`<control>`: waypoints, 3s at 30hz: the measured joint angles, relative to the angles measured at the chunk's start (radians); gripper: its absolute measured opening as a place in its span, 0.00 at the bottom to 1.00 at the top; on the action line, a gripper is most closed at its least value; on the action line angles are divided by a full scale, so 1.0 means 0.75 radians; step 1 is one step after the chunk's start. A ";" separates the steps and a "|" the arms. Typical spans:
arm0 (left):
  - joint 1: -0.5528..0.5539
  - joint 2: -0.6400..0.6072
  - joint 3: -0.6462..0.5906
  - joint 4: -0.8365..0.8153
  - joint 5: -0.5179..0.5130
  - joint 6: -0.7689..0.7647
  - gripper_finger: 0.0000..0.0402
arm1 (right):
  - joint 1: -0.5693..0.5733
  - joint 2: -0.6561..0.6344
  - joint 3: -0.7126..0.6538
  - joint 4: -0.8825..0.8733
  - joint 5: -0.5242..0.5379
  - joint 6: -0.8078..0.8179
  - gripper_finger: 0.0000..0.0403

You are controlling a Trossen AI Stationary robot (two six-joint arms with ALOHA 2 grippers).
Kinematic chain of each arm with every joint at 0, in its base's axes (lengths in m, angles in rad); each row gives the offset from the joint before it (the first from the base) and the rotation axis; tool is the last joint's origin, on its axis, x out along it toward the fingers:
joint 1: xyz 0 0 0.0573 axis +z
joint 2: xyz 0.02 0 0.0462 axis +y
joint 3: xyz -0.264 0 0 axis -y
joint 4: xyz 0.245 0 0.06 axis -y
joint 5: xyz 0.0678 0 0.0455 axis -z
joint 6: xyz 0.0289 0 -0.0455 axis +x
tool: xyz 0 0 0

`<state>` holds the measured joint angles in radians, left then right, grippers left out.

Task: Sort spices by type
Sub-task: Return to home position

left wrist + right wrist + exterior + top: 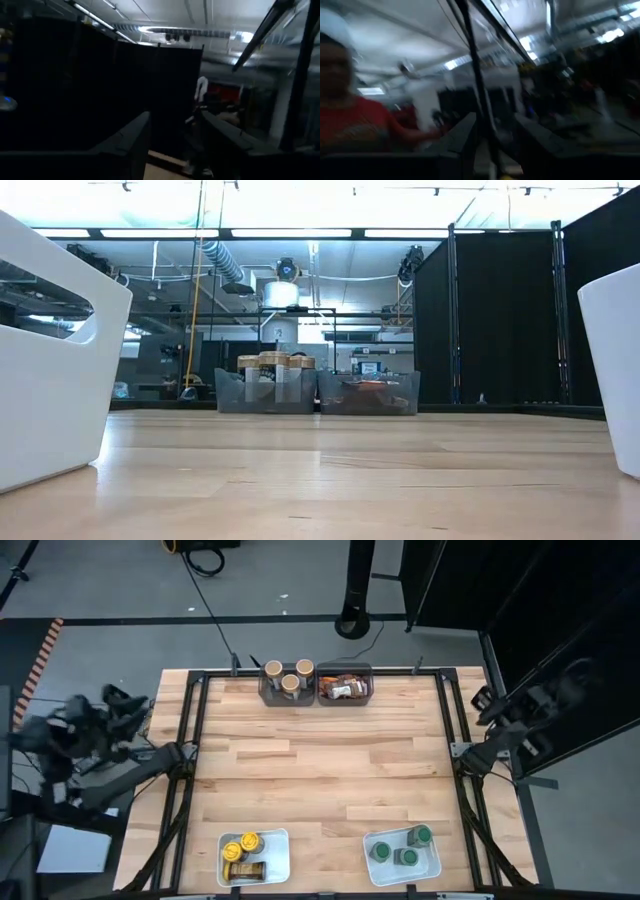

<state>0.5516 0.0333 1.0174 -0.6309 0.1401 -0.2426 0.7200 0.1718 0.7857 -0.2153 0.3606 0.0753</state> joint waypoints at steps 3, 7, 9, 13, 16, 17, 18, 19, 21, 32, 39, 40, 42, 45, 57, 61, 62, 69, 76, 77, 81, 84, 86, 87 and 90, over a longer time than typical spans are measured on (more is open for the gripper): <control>0.071 -0.039 -0.151 0.050 0.160 -0.108 0.43 | 0.000 -0.160 -0.229 0.211 -0.043 0.007 0.33; 0.132 0.008 -0.283 0.225 0.488 -0.149 0.43 | 0.000 -0.209 -0.409 0.345 -0.022 0.003 0.33; 0.147 -0.016 -0.383 0.348 0.610 -0.228 0.43 | -0.002 -0.210 -0.438 0.365 -0.064 0.028 0.33; 0.151 -0.042 -0.500 0.511 0.773 -0.353 0.43 | -0.002 -0.220 -0.505 0.430 -0.026 0.038 0.33; 0.158 -0.043 -0.570 0.450 0.751 -0.352 0.43 | -0.002 -0.224 -0.539 0.499 -0.008 0.030 0.33; 0.158 -0.043 -0.598 0.449 0.723 -0.354 0.43 | -0.002 -0.223 -0.568 0.525 -0.010 0.019 0.33; 0.158 -0.043 -0.622 0.453 0.686 -0.350 0.43 | -0.003 -0.223 -0.598 0.537 -0.016 0.004 0.33; 0.158 -0.043 -0.646 0.468 0.633 -0.344 0.43 | -0.003 -0.220 -0.627 0.562 -0.025 -0.009 0.33; 0.157 -0.043 -0.697 0.476 0.535 -0.342 0.43 | -0.002 -0.224 -0.676 0.618 -0.031 -0.030 0.33; 0.053 -0.043 -0.989 0.802 0.231 -0.320 0.43 | -0.003 -0.220 -0.842 0.622 -0.020 -0.026 0.33; -0.188 -0.036 -1.186 0.984 -0.069 -0.216 0.43 | -0.002 -0.221 -0.842 0.624 -0.115 -0.070 0.33; -0.233 -0.036 -1.205 1.008 -0.131 -0.188 0.43 | -0.002 -0.220 -0.842 0.623 -0.127 -0.074 0.33; -0.326 -0.028 -1.234 1.018 -0.249 -0.128 0.43 | -0.002 -0.220 -0.842 0.613 -0.145 -0.084 0.33; -0.471 0.001 -1.273 1.046 -0.407 -0.079 0.43 | -0.002 -0.221 -0.842 0.505 -0.138 -0.112 0.33; -0.839 0.064 -1.345 1.112 -0.559 -0.038 0.43 | -0.071 -0.222 -0.923 0.386 0.336 -0.313 0.33; -0.874 0.064 -1.345 1.058 -0.496 -0.069 0.43 | -0.097 -0.222 -1.040 0.377 0.338 -0.154 0.33; -0.880 0.064 -1.345 1.058 -0.475 -0.060 0.43 | -0.105 -0.215 -1.040 0.391 0.335 -0.112 0.33; -0.886 0.063 -1.346 1.060 -0.272 -0.040 0.43 | -0.109 -0.189 -1.040 0.389 0.321 -0.162 0.33; -0.886 0.063 -1.346 1.054 -0.219 -0.035 0.43 | -0.110 -0.189 -1.040 0.391 0.432 -0.175 0.33; -0.886 0.063 -1.346 1.054 -0.216 -0.035 0.43 | -0.110 -0.189 -1.040 0.392 0.435 -0.174 0.33; -0.886 0.063 -1.346 1.056 -0.215 -0.040 0.43 | -0.110 -0.189 -1.040 0.394 0.435 -0.174 0.33; -0.886 0.063 -1.346 1.059 -0.215 -0.035 0.43 | -0.110 -0.189 -1.040 0.394 0.435 -0.174 0.33; -0.886 0.063 -1.346 1.063 -0.216 -0.035 0.43 | -0.110 -0.189 -1.040 0.394 0.435 -0.174 0.33; -0.886 0.063 -1.346 1.062 -0.216 -0.034 0.43 | -0.110 -0.189 -1.040 0.394 0.435 -0.174 0.33; -0.886 0.063 -1.346 1.062 -0.219 -0.034 0.43 | -0.110 -0.189 -1.040 0.394 0.435 -0.174 0.33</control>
<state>-0.1127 0.0803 0.0082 0.1654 -0.0242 -0.2680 0.6376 0.0299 0.0055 0.0803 0.6872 -0.0555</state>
